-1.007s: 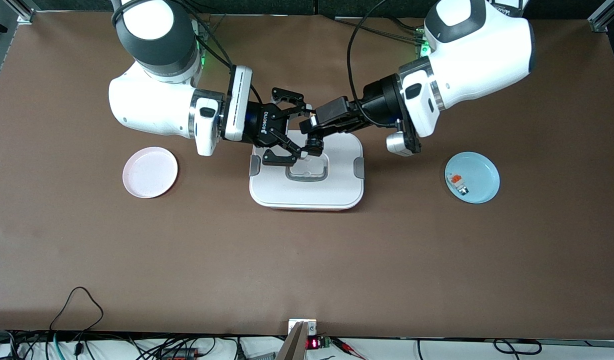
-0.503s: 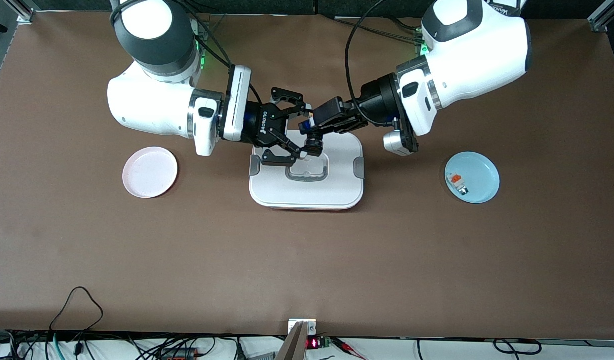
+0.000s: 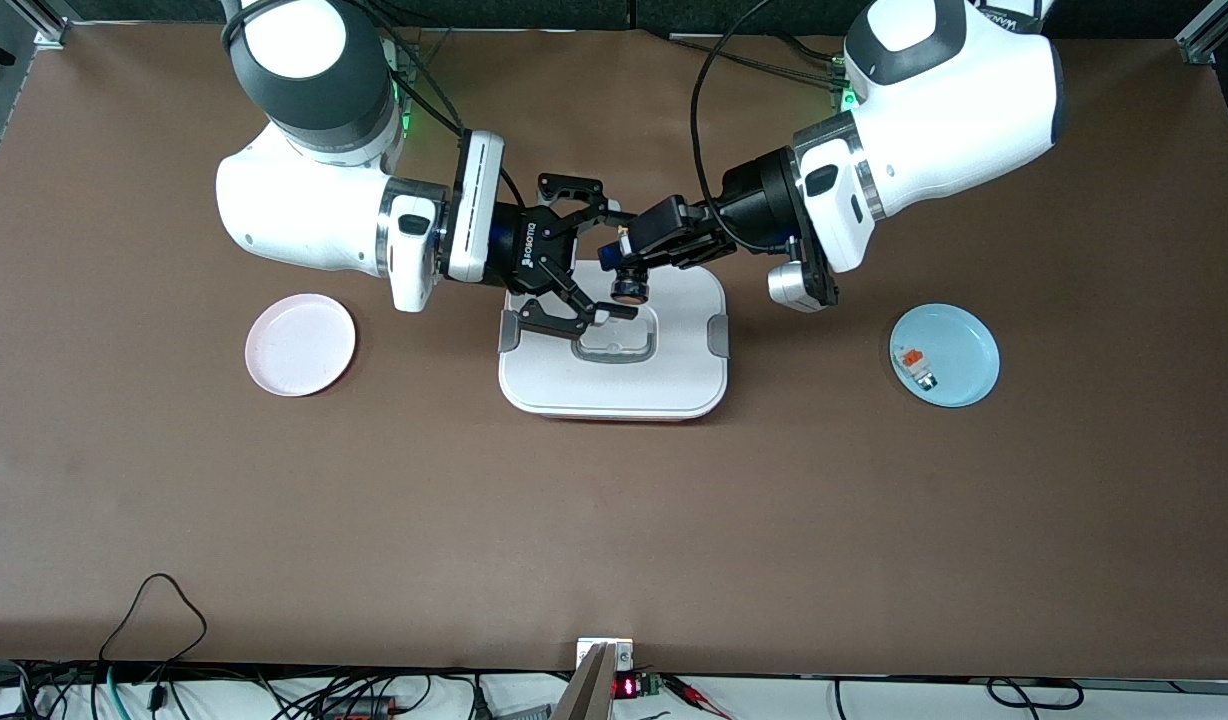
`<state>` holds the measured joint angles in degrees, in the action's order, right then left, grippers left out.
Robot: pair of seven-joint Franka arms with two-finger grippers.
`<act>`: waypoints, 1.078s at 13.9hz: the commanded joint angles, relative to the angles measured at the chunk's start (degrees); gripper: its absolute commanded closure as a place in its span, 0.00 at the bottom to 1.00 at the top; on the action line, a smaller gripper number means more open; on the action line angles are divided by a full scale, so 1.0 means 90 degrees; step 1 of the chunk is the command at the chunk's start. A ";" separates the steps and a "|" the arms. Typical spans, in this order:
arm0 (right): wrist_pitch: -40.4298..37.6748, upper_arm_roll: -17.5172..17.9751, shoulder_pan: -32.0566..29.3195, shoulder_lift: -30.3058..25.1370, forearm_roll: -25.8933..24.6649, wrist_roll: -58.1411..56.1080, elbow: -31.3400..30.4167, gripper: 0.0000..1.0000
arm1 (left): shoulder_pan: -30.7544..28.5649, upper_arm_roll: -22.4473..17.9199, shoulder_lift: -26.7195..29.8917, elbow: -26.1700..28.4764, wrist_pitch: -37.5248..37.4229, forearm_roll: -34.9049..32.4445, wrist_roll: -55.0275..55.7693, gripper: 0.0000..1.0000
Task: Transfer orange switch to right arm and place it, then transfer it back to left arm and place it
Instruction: 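Grasp the switch with the left gripper and open the right gripper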
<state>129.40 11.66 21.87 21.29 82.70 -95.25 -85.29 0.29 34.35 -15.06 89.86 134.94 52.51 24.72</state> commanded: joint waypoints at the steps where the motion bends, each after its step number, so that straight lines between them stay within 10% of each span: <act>1: 0.0065 -0.0006 0.0051 0.0066 -0.0010 0.0037 0.0140 0.00 | -0.0013 0.0002 -0.0016 -0.0063 0.0036 -0.0034 0.0036 0.81; 15: 0.0036 -0.0338 -0.0563 0.0046 -0.0291 0.0056 -0.0240 0.00 | -0.1642 -0.0115 0.0004 0.0435 -0.1631 -0.1290 0.0143 0.81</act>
<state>129.94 8.20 19.17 21.60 81.93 -95.23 -86.11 -11.21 32.63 -15.57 92.41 124.28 45.15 24.84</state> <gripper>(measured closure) 0.000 0.573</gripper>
